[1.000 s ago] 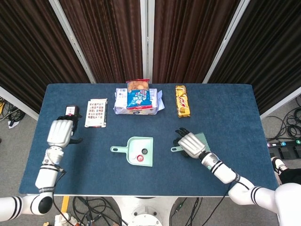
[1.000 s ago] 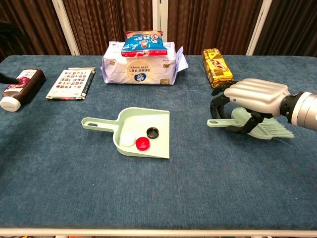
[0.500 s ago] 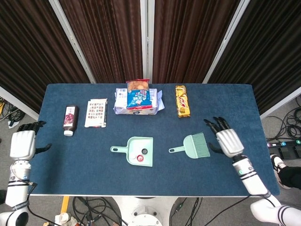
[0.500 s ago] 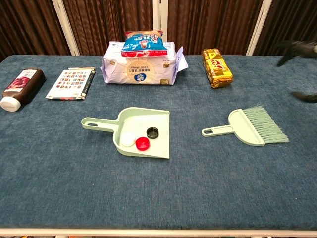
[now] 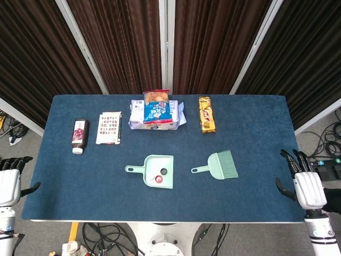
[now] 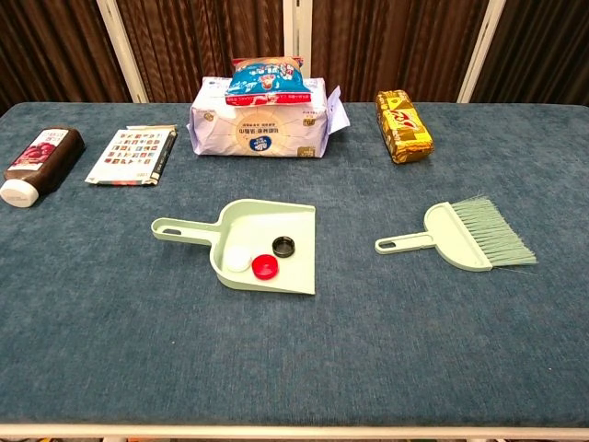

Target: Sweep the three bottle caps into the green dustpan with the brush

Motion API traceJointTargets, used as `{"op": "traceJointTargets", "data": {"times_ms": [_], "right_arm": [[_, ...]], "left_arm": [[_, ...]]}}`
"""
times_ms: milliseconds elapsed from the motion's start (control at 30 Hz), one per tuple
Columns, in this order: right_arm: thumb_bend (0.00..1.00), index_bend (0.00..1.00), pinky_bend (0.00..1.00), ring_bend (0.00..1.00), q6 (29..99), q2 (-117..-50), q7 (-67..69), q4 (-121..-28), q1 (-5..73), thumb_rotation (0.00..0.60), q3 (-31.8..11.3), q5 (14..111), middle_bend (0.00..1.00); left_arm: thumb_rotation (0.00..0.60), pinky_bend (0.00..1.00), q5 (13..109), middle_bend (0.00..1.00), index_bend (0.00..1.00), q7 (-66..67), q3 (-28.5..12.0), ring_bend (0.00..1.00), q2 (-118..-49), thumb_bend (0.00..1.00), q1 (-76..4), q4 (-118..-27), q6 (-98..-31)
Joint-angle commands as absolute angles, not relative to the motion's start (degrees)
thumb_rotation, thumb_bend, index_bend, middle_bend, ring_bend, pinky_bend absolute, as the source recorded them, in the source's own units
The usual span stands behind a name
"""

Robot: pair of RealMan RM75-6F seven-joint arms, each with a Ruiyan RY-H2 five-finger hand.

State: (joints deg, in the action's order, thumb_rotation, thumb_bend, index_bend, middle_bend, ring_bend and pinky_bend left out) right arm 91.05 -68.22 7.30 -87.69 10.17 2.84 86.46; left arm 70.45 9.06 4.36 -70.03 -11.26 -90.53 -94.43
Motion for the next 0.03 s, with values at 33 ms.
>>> {"op": "traceJointTargets", "data": {"times_ms": [33], "right_arm": [[0.32,0.05,0.0,0.0,89.69,-66.83,7.0,-88.72,9.12,0.6,2.97,85.33,0.17]], "left_arm": [[0.6,0.2,71.35,0.31,0.29,8.77,3.34,0.23,-70.22,0.04,-10.62,-88.93,-94.44]]}}
